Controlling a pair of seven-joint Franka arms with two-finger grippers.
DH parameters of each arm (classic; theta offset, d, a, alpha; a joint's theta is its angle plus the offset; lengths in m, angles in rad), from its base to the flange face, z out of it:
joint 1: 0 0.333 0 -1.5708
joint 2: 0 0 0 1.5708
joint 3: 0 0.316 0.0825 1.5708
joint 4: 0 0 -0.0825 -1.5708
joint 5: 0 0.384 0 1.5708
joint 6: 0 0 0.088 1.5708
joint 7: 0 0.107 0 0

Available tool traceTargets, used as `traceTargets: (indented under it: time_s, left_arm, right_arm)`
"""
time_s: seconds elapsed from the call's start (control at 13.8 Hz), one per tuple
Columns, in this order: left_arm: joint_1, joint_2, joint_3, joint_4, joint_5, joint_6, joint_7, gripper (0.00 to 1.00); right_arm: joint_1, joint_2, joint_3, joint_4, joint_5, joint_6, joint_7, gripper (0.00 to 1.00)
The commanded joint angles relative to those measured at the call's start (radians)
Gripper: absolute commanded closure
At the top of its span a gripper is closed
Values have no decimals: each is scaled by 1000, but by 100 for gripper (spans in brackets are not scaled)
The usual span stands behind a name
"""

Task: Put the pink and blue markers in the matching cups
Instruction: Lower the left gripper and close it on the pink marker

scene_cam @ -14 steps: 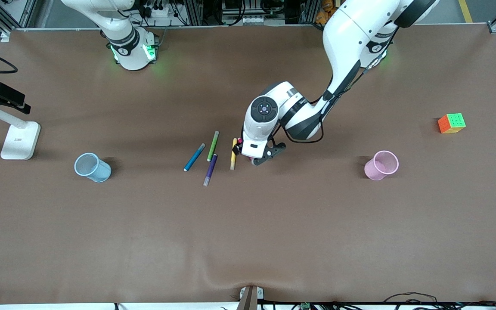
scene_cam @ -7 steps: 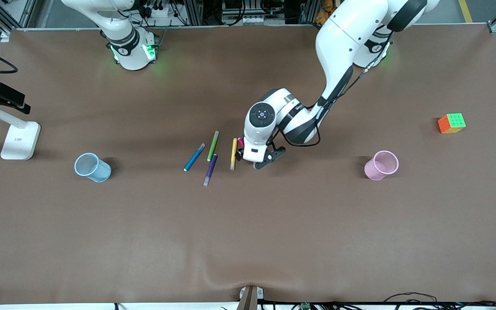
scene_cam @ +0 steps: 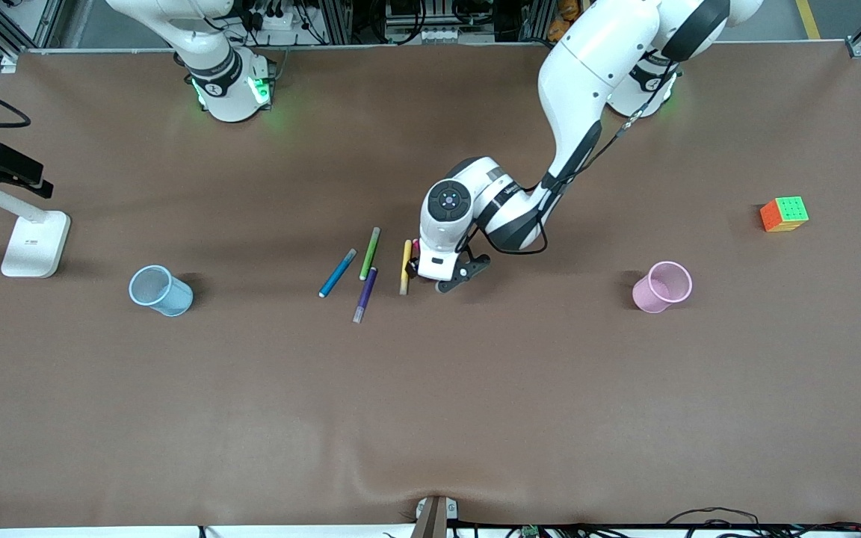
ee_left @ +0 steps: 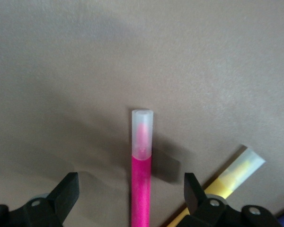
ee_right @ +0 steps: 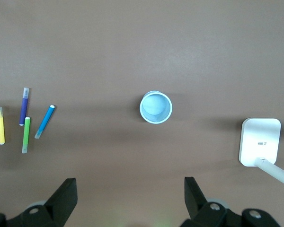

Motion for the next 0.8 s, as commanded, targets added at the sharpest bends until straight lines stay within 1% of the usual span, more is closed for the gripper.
traceTargets:
  time_s: [0.0,0.14,0.22,0.43,0.51,0.72]
  left_arm:
    - [-27,14,20,27,21,6,-28,33]
    - [-27,14,18,27,21,6,-27,52]
    - [-27,14,20,27,21,6,-25,59]
    - [-29,14,20,27,22,6,-22,75]
    - [-27,14,20,27,22,6,-21,80]
    - [-26,11,18,27,21,6,-21,92]
  right_arm:
    - [-27,10,15,21,-8,-14,-18,0]
    - [-27,10,15,21,-8,-14,-18,0]
    - [-27,10,15,21,-8,-14,-18,0]
    - [-25,12,15,18,-8,-12,-18,0]
    - [-25,25,15,19,-11,-14,-18,0]
    - [-24,35,15,18,-11,-14,-18,0]
